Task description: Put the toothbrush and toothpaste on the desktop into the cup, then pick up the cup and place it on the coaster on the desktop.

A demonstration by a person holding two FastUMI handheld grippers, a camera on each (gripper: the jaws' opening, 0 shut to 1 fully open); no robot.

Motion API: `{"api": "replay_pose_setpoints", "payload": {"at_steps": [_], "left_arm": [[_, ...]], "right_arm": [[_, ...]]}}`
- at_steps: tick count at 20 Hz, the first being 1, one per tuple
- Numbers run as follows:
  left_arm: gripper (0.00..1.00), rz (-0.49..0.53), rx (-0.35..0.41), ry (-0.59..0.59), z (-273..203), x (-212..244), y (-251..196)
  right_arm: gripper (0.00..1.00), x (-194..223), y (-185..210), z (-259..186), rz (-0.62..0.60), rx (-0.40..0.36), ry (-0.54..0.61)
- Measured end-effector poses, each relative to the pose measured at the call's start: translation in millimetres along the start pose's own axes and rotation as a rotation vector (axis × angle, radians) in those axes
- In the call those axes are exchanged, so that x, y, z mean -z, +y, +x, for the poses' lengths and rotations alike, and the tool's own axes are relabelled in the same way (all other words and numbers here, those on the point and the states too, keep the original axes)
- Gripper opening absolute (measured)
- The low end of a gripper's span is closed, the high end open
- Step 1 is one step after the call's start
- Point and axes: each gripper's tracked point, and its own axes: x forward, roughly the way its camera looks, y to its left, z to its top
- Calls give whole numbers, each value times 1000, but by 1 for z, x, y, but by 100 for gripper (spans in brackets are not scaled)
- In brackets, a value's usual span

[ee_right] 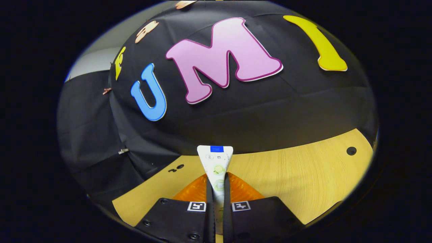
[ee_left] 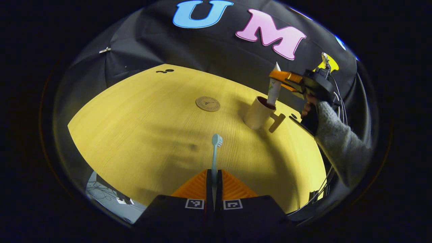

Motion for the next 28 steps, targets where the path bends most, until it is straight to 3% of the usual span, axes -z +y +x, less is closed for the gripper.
{"api": "replay_pose_setpoints", "payload": {"at_steps": [4, 8, 15, 16, 17, 18, 20, 21, 22, 23, 28], "left_arm": [[7, -33, -19, -21, -6, 0, 4], [6, 7, -13, -42, -8, -4, 4], [6, 35, 21, -119, -1, -40, -17], [6, 45, 28, -134, 0, -46, -22], [6, 53, 36, -151, 0, -54, -28], [6, 56, 49, -168, 1, -61, -35], [6, 50, 81, -204, 5, -76, -50], [6, 42, 100, -224, 6, -85, -58], [6, 28, 122, -249, 10, -94, -67], [6, 15, 140, -276, 14, -106, -76], [6, -24, 209, -404, 36, -167, -113]], "right_arm": [[13, 25, -5, 7, -27, 4, 42], [14, 43, -4, 1, -34, 19, 72], [25, 59, 3, -14, -16, -4, 140], [22, 63, 2, -17, -16, 3, 148], [28, 66, 0, -21, -7, 3, 159], [28, 69, 2, -25, 10, -3, 166], [35, 61, 4, -30, 41, -4, 147], [29, 57, 1, -32, 56, -1, 140], [31, 52, -2, -35, 72, 3, 136], [44, 47, -5, -39, 88, 7, 125], [47, 7, -27, -70, 95, 9, 46]]}}
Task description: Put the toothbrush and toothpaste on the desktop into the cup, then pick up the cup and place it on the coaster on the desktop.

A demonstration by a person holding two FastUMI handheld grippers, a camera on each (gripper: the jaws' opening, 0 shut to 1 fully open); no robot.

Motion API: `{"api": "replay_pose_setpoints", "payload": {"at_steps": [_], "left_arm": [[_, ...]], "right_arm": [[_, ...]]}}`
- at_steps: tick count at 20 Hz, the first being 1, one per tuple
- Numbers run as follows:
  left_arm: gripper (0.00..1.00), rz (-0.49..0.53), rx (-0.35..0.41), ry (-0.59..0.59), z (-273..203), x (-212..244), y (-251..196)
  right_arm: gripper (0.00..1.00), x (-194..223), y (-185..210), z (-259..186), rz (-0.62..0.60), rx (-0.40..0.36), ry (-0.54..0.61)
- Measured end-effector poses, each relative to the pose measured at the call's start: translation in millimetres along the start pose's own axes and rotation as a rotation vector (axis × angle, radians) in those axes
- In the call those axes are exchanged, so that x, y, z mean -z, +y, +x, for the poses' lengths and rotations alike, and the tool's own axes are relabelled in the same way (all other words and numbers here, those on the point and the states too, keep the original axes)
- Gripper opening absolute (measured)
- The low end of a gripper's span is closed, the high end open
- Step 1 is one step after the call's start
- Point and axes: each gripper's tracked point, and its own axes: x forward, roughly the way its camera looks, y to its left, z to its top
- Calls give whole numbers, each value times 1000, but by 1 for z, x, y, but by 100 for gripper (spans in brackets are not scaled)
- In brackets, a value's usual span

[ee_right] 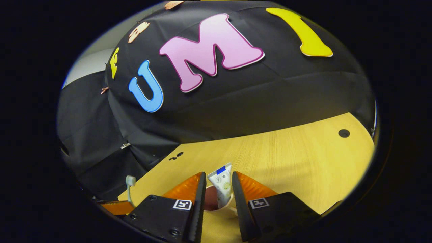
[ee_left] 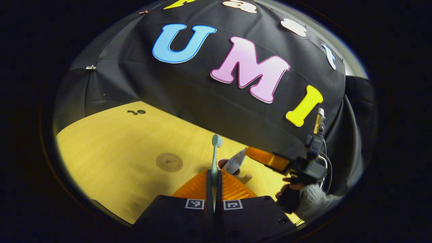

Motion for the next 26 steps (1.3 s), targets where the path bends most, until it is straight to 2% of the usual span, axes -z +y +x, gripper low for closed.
{"api": "replay_pose_setpoints", "payload": {"at_steps": [1, 2, 4, 5, 6, 7, 8, 9, 11, 12, 13, 14, 15, 16, 17, 18, 20, 21, 23, 24, 25, 26], "left_arm": [[6, -11, 12, -23, 10, -9, -4], [6, -31, 31, -52, 22, -17, -11], [6, -80, 59, -97, 42, -29, -22], [6, -100, 67, -117, 52, -34, -24], [6, -116, 70, -137, 62, -37, -26], [6, -133, 76, -179, 76, -44, -28], [1, -143, 71, -218, 92, -48, -27], [6, -141, 62, -238, 100, -50, -26], [6, -96, 31, -264, 123, -46, -20], [6, -66, 25, -269, 138, -39, -21], [6, -51, 26, -272, 145, -34, -21], [6, -37, 35, -277, 148, -30, -23], [6, -19, 34, -277, 152, -25, -23], [6, 5, 27, -267, 156, -18, -22], [6, 34, 15, -259, 159, -11, -19], [6, 63, 8, -251, 159, -6, -17], [6, 112, 15, -245, 159, 3, -19], [6, 137, 16, -245, 159, 7, -19], [6, 182, 20, -230, 159, 20, -19], [6, 199, 25, -222, 158, 25, -19], [7, 211, 31, -217, 158, 29, -20], [7, 225, 43, -209, 157, 33, -20]], "right_arm": [[36, -7, -5, -9, 2, 3, -5], [47, -9, -12, -17, 10, 8, -2], [47, -10, -27, -33, 10, 24, 9], [36, -8, -33, -40, -2, 29, 16], [47, -6, -39, -46, -16, 33, 26], [46, 1, -45, -55, -32, 33, 45], [47, 8, -50, -60, -33, 33, 65], [47, 15, -51, -65, -25, 27, 83], [47, 28, -54, -71, -29, 19, 110], [36, 38, -55, -75, -42, 9, 133], [47, 43, -57, -77, -40, 4, 147], [47, 46, -59, -78, -34, -1, 157], [36, 47, -61, -79, -31, -3, 161], [47, 48, -62, -79, -32, -6, 164], [36, 48, -65, -79, -35, -3, 165], [47, 50, -68, -78, -32, -2, 171], [47, 51, -70, -77, -24, -9, 186], [36, 51, -70, -76, -29, -14, 191], [36, 52, -72, -73, -46, -13, 202], [47, 51, -71, -71, -51, -16, 211], [47, 50, -70, -70, -58, -20, 216], [36, 47, -68, -69, -71, -27, 219]]}}
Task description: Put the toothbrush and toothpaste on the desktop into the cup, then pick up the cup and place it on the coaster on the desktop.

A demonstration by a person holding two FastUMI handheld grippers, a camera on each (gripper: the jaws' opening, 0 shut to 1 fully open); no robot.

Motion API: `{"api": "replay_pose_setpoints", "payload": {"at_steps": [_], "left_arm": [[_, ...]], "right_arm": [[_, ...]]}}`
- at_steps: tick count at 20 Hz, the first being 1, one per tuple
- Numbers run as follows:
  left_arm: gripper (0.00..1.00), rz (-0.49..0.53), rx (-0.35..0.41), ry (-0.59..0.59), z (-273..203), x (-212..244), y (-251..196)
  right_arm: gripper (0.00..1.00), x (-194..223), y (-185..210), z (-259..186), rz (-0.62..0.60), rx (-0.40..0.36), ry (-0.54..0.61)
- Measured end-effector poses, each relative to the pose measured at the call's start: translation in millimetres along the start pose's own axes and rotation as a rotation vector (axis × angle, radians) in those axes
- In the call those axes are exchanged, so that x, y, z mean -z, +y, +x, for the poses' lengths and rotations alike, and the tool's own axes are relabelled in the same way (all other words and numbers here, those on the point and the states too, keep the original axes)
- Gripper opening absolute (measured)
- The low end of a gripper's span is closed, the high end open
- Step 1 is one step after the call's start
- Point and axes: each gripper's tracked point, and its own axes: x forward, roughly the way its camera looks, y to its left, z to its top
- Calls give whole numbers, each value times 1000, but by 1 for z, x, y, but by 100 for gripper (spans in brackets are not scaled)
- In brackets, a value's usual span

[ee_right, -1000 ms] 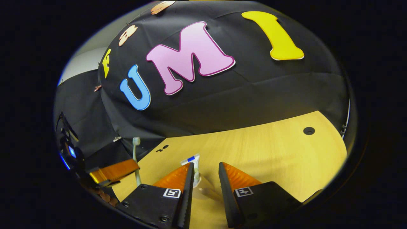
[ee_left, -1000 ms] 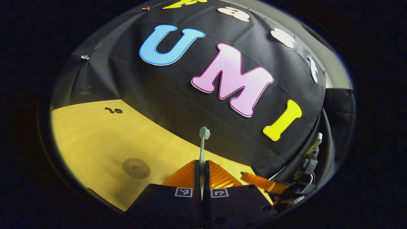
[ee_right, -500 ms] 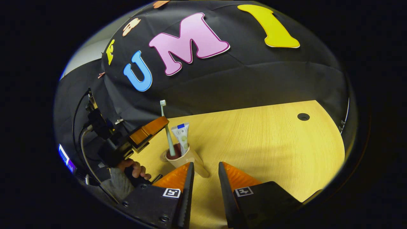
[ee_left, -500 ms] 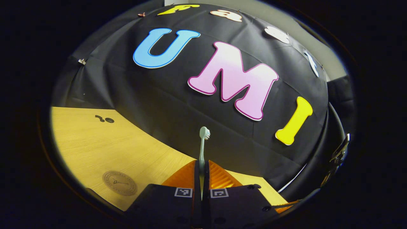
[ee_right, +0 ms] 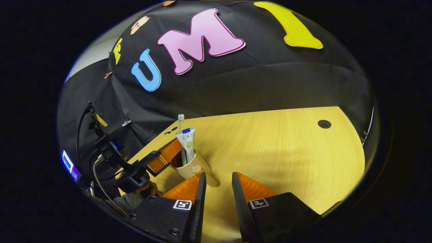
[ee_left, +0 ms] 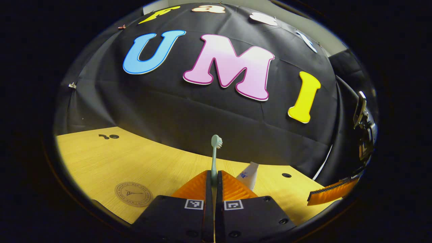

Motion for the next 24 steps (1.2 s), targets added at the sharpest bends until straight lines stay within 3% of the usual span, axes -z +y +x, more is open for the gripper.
{"api": "replay_pose_setpoints", "payload": {"at_steps": [1, 2, 6, 7, 8, 10, 11, 13, 14, 15, 16, 17, 18, 20, 21, 22, 24], "left_arm": [[12, 8, 18, 11, -3, 1, -4], [13, 12, 22, 28, -8, 3, -4], [18, 6, 31, 52, -21, 10, 1], [20, -5, 39, 60, -26, 9, 1], [22, -16, 49, 72, -31, 9, 1], [27, -19, 65, 95, -43, 10, 2], [27, -18, 73, 109, -51, 10, 3], [29, -20, 84, 144, -67, 12, 6], [31, -28, 85, 172, -75, 17, 9], [41, -40, 90, 205, -88, 22, 11], [45, -54, 91, 234, -100, 27, 12], [49, -63, 81, 256, -113, 31, 18], [49, -72, 68, 273, -124, 34, 22], [49, -88, 37, 297, -146, 39, 33], [59, -94, 20, 308, -156, 41, 40], [49, -100, 2, 321, -167, 43, 47], [49, -125, -27, 347, -188, 49, 57]], "right_arm": [[36, -2, 2, 1, -18, -4, 7], [47, -4, 3, 1, -41, -8, 11], [46, -11, 16, 4, -150, -36, 60], [36, -12, 22, 6, -175, -54, 82], [49, -10, 27, 7, -196, -67, 109], [53, -7, 33, 13, -251, -77, 159], [43, -5, 34, 16, -282, -82, 190], [43, 4, 35, 23, -344, -92, 261], [54, 8, 37, 26, -372, -99, 299], [44, 11, 37, 30, -398, -107, 333], [54, 18, 37, 36, -427, -110, 365], [44, 24, 37, 42, -456, -111, 400], [54, 31, 38, 47, -488, -116, 430], [54, 42, 36, 56, -536, -124, 487], [54, 47, 38, 62, -547, -133, 512], [54, 52, 41, 68, -561, -144, 532], [53, 56, 40, 79, -606, -154, 564]]}}
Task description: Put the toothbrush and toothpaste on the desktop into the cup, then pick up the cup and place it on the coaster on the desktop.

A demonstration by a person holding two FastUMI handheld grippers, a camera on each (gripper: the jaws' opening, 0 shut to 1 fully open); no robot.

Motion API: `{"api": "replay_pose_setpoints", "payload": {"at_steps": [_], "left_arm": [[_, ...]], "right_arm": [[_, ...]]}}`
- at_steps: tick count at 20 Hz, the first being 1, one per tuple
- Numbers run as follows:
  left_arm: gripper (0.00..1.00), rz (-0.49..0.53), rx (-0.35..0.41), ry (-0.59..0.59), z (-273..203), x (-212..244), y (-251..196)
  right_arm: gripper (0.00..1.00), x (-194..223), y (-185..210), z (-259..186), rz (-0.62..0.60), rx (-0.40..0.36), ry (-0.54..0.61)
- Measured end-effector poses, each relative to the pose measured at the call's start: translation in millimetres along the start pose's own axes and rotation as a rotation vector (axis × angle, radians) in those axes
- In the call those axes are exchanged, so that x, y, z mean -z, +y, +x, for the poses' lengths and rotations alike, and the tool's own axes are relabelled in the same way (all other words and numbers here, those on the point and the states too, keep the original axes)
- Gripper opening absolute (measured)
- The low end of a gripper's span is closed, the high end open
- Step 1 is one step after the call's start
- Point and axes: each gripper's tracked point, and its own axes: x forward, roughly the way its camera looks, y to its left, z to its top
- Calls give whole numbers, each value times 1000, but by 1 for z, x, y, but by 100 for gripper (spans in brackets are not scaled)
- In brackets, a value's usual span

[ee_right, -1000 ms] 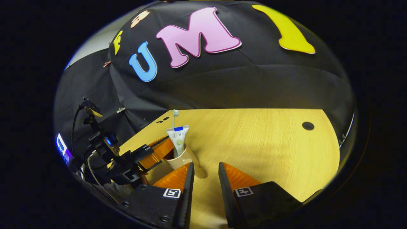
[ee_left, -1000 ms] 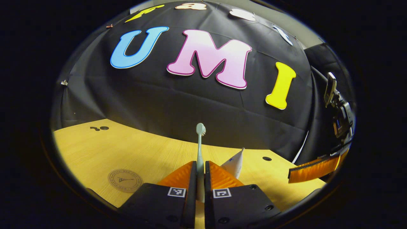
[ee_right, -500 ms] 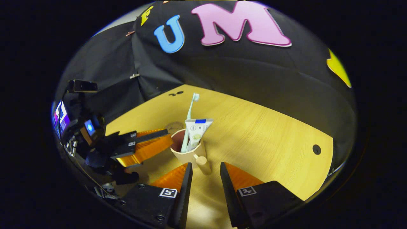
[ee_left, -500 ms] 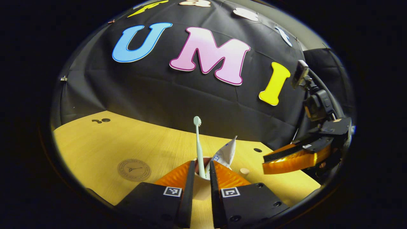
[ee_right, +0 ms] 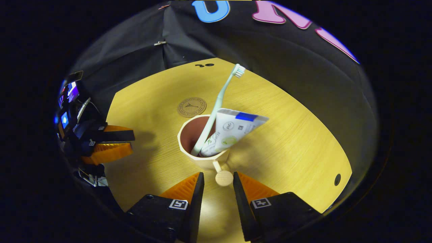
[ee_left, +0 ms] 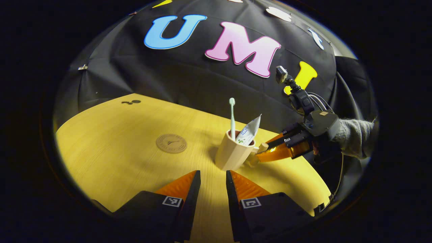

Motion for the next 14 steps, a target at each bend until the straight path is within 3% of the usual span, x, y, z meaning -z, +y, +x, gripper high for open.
{"api": "replay_pose_setpoints", "payload": {"at_steps": [1, 3, 8, 9, 10, 11, 12, 14], "left_arm": [[49, -18, -10, 11, -9, 4, 5], [49, -54, -29, 27, -29, 13, 11], [49, -73, -73, 50, -51, 28, 18], [49, -84, -79, 47, -52, 27, 19], [39, -91, -86, 42, -54, 26, 22], [39, -91, -93, 39, -55, 26, 25], [49, -87, -101, 37, -56, 25, 28], [49, -85, -112, 35, -60, 25, 35]], "right_arm": [[44, 0, -2, 5, -23, 2, 18], [49, 0, -5, 18, -39, -4, 60], [50, 11, -1, 40, -74, -26, 165], [46, 12, 1, 43, -92, -31, 182], [50, 9, 3, 48, -120, -36, 193], [50, 7, 3, 53, -132, -30, 201], [50, 2, 2, 53, -136, -27, 199], [29, -3, 4, 59, -105, -32, 211]]}}
